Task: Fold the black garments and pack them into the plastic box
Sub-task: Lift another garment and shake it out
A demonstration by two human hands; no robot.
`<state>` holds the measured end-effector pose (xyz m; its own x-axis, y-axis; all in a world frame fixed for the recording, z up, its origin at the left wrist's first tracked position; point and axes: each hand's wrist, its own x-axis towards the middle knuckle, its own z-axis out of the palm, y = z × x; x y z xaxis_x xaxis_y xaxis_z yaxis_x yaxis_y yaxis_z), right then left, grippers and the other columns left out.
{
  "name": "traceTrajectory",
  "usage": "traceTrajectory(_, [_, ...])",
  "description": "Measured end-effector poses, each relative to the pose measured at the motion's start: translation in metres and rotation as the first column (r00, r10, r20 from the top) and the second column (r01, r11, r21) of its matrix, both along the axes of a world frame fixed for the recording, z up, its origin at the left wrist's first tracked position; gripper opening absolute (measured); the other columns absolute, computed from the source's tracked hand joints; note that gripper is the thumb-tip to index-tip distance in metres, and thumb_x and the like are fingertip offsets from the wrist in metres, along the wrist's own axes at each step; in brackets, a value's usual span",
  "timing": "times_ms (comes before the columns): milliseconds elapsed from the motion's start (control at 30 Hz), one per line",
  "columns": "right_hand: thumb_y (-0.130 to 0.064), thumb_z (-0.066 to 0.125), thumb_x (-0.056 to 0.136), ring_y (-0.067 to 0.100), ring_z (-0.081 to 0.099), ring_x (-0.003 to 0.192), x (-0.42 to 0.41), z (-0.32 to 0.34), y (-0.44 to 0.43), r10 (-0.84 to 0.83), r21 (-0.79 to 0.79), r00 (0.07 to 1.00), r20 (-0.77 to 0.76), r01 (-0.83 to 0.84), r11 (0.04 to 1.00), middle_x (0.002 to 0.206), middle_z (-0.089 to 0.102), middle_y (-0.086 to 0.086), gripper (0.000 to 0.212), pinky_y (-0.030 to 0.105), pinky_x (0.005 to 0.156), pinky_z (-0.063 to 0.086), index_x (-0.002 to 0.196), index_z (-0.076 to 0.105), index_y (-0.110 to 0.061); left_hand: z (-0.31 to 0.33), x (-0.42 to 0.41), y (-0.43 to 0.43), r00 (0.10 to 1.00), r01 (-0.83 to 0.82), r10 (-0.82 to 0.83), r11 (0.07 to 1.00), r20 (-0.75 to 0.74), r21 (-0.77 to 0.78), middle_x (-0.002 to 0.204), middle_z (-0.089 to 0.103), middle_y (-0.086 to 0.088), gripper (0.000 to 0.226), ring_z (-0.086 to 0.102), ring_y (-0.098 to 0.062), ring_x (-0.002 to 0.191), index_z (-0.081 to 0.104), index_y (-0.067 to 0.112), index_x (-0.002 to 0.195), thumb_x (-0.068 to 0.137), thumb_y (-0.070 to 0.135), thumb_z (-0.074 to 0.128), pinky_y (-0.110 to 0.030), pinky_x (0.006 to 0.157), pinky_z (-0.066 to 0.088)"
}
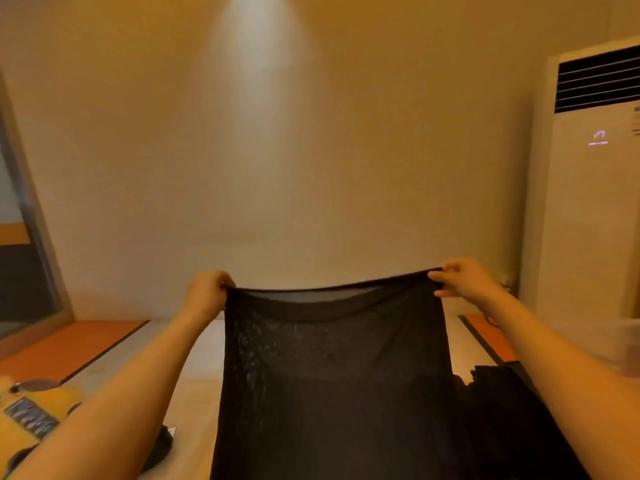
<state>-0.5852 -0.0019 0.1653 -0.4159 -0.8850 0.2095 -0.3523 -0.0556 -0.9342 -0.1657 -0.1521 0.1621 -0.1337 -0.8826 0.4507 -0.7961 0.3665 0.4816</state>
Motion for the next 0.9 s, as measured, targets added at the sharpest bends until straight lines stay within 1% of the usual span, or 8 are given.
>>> traceTrajectory(67, [-0.009,0.065,0.088,0.015,0.061,0.066,-0.002,0.040,-0.016,-0.123,-0.281,0.988,0.094,0.145,0.949,0.077,0.051,0.007,0.021,0.013,0.050,0.050,0.074,0.049,-0.010,0.051,-0.005,-0.010,0.955,-0.047,-0.023,0.973,-0.296,-0.227,0.102,0.069,-0.019,0.026,0.065,-0.027,0.087,0.070,0.001,0.098,0.082,-0.013,0.054,-0.040,0.083,0.055])
traceTrajectory(133, [-0.014,0.068,0.087,0.010,0.062,0.063,0.000,0.078,-0.018,-0.213,-0.519,0.971,0.111,0.239,0.821,0.072,0.054,0.003,0.027,0.016,0.053,0.051,0.070,0.047,-0.016,0.099,-0.008,-0.006,0.834,-0.057,-0.178,0.914,-0.522,-0.403,0.102,0.068,-0.017,0.028,0.064,-0.022,0.094,0.069,0.000,0.103,0.083,-0.012,0.054,-0.036,0.088,0.054])
traceTrajectory(267, [-0.024,0.072,0.085,0.008,0.062,0.062,0.012,0.102,0.002,-0.230,-0.724,0.966,0.116,0.241,0.647,0.066,0.055,-0.001,0.034,0.029,0.064,0.054,0.066,0.044,-0.024,0.130,0.002,0.023,0.629,-0.012,-0.408,0.846,-0.662,-0.532,0.100,0.065,-0.009,0.020,0.066,-0.018,0.098,0.064,0.008,0.102,0.092,-0.005,0.052,-0.028,0.086,0.056])
traceTrajectory(400, [-0.029,0.074,0.081,0.010,0.066,0.070,0.032,0.093,0.031,-0.164,-0.732,0.979,0.122,0.200,0.652,0.072,0.063,-0.004,0.028,0.032,0.070,0.056,0.069,0.050,-0.025,0.118,0.018,0.052,0.620,0.041,-0.436,0.848,-0.652,-0.529,0.103,0.066,-0.011,0.017,0.067,-0.017,0.100,0.064,0.006,0.106,0.094,0.000,0.054,-0.026,0.087,0.055])
traceTrajectory(500, [-0.025,0.069,0.085,0.005,0.066,0.076,0.046,0.080,0.055,-0.079,-0.692,0.990,0.117,0.139,0.709,0.071,0.070,-0.014,0.014,0.021,0.069,0.054,0.074,0.062,-0.027,0.100,0.035,0.076,0.636,0.066,-0.421,0.865,-0.647,-0.498,0.106,0.066,-0.014,0.018,0.067,-0.020,0.102,0.064,0.007,0.108,0.094,0.000,0.054,-0.029,0.089,0.055])
traceTrajectory(633, [-0.019,0.061,0.093,-0.008,0.059,0.066,0.058,0.043,0.091,-0.087,-0.568,0.994,0.061,0.106,0.816,0.065,0.067,-0.021,0.009,0.009,0.068,0.045,0.085,0.065,-0.022,0.061,0.059,0.121,0.680,0.100,-0.376,0.898,-0.630,-0.429,0.104,0.067,-0.006,0.019,0.066,-0.019,0.102,0.064,0.012,0.108,0.095,0.002,0.053,-0.027,0.088,0.055])
traceTrajectory(767, [-0.023,0.058,0.094,0.005,0.065,0.083,0.069,-0.006,0.131,-0.028,-0.468,0.998,0.062,0.054,0.882,0.087,0.070,-0.008,0.011,0.022,0.083,0.047,0.091,0.069,-0.024,0.010,0.077,0.176,0.728,0.112,-0.319,0.928,-0.607,-0.354,0.108,0.066,-0.012,0.020,0.066,-0.019,0.097,0.062,0.009,0.112,0.096,0.003,0.052,-0.015,0.079,0.054])
traceTrajectory(900, [-0.044,0.062,0.079,0.004,0.067,0.087,0.092,-0.054,0.180,0.024,-0.404,0.989,0.144,0.036,0.914,0.085,0.073,-0.012,0.019,0.018,0.079,0.052,0.087,0.070,-0.029,-0.047,0.097,0.228,0.812,0.113,-0.281,0.936,-0.512,-0.335,0.095,0.066,-0.005,0.018,0.065,-0.016,0.088,0.064,0.015,0.101,0.094,0.001,0.054,-0.009,0.075,0.051])
